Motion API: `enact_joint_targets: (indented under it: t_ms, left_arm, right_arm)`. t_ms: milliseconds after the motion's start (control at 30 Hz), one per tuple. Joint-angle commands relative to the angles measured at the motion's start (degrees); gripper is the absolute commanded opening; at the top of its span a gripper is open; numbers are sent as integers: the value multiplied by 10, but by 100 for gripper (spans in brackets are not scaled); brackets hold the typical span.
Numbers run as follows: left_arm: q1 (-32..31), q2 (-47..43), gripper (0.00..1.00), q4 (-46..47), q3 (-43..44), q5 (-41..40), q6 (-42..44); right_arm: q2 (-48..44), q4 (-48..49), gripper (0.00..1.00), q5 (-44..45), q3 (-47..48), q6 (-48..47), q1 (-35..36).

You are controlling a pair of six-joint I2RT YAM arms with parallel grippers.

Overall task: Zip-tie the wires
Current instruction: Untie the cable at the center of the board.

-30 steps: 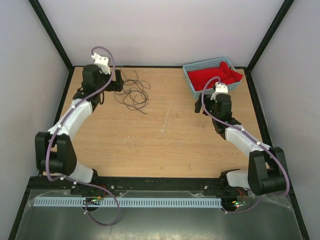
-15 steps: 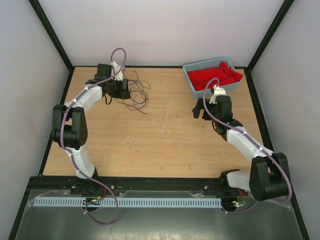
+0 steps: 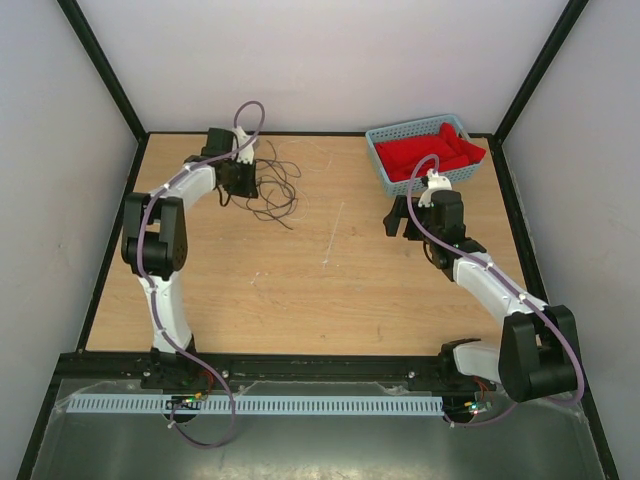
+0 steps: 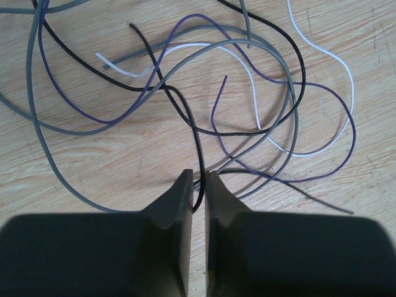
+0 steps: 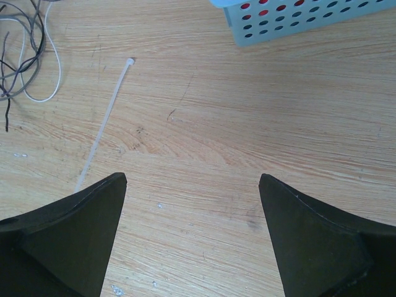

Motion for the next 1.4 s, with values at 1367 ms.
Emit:
enact_joint_targets:
  t_ms: [1367]
  left_arm:
    - [21,-231,0,14,277,189,-281]
  right_arm:
    - [164,580,99,-162,127,81,185]
